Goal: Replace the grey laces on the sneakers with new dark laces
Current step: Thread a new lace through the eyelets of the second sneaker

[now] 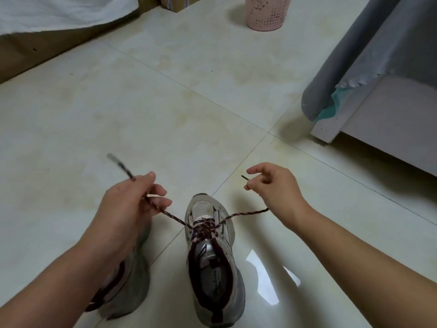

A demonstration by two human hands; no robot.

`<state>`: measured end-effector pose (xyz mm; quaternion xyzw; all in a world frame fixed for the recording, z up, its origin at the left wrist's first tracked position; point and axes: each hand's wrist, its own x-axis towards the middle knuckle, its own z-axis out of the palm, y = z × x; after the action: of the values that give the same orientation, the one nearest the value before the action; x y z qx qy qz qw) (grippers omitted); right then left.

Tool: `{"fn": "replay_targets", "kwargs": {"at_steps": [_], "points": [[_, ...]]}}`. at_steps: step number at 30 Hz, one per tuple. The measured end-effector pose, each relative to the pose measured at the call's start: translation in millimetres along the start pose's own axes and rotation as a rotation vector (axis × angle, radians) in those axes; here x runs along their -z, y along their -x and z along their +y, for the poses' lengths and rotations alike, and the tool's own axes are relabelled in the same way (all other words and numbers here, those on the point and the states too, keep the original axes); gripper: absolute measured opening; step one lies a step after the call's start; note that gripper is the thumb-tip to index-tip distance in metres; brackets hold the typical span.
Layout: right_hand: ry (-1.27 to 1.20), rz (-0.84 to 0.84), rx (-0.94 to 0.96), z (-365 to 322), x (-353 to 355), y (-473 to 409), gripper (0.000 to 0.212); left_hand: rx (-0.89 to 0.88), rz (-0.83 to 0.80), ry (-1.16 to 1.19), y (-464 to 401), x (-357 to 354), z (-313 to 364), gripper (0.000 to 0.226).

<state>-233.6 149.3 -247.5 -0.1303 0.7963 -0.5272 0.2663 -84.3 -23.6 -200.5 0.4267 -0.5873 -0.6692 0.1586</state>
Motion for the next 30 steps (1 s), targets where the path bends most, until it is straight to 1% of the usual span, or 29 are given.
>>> {"fn": "replay_targets", "kwargs": {"at_steps": [1, 3, 4, 5, 6, 7, 8, 9, 10, 11, 12, 13, 14, 16, 18, 19, 23, 26, 28, 30], "points": [[0.071, -0.058, 0.017, 5, -5, 5, 0.016, 0.002, 0.082, -0.061, -5, 9, -1, 0.028], [0.250, -0.172, 0.045, 16, -17, 18, 0.012, 0.028, 0.193, -0.228, -14, 24, -9, 0.016], [0.343, -0.216, 0.068, 21, -22, 25, 0.011, 0.057, 0.235, -0.303, -16, 29, -16, 0.020], [0.422, -0.249, 0.096, 26, -27, 31, 0.011, 0.084, 0.285, -0.426, -15, 32, -23, 0.027], [0.480, -0.274, 0.122, 30, -30, 37, 0.013, 0.051, 0.346, -0.599, -9, 32, -29, 0.033], [0.519, -0.293, 0.134, 33, -32, 41, 0.014, -0.070, 0.390, -0.775, -3, 28, -36, 0.034], [0.544, -0.306, 0.135, 35, -34, 46, 0.015, -0.224, 0.373, -0.897, 5, 24, -44, 0.027], [0.560, -0.308, 0.132, 37, -36, 49, 0.016, -0.340, 0.278, -0.945, 14, 16, -49, 0.015], [0.570, -0.302, 0.133, 38, -37, 51, 0.017, -0.356, 0.144, -0.949, 24, 5, -54, 0.017], [0.577, -0.293, 0.139, 39, -38, 53, 0.018, -0.297, 0.009, -0.958, 30, -6, -60, 0.030], [0.583, -0.286, 0.148, 40, -38, 54, 0.018, -0.236, -0.082, -1.006, 36, -19, -67, 0.039], [0.592, -0.280, 0.161, 40, -39, 54, 0.017, -0.227, -0.121, -1.104, 38, -30, -74, 0.044], [0.602, -0.275, 0.176, 41, -39, 54, 0.017, -0.242, -0.120, -1.216, 40, -39, -79, 0.046], [0.602, -0.272, 0.192, 42, -39, 55, 0.016, -0.192, -0.130, -1.319, 39, -49, -87, 0.045], [0.569, -0.263, 0.190, 44, -40, 56, 0.016, -0.104, -0.180, -1.321, 32, -50, -92, 0.036], [0.554, -0.251, 0.186, 45, -40, 56, 0.016, -0.062, -0.206, -1.276, 29, -47, -94, 0.031], [0.530, -0.211, 0.185, 44, -43, 56, 0.016, 0.036, -0.257, -0.919, 21, -37, -99, 0.011], [0.571, -0.227, 0.221, 39, -50, 56, 0.019, 0.044, -0.285, -0.834, 21, -34, -102, 0.014], [0.658, -0.258, 0.237, 38, -54, 54, 0.021, 0.046, -0.289, -0.807, 20, -32, -104, 0.014], [0.773, -0.292, 0.267, 36, -56, 52, 0.017, 0.034, -0.304, -0.789, 21, -31, -104, 0.017]]}}
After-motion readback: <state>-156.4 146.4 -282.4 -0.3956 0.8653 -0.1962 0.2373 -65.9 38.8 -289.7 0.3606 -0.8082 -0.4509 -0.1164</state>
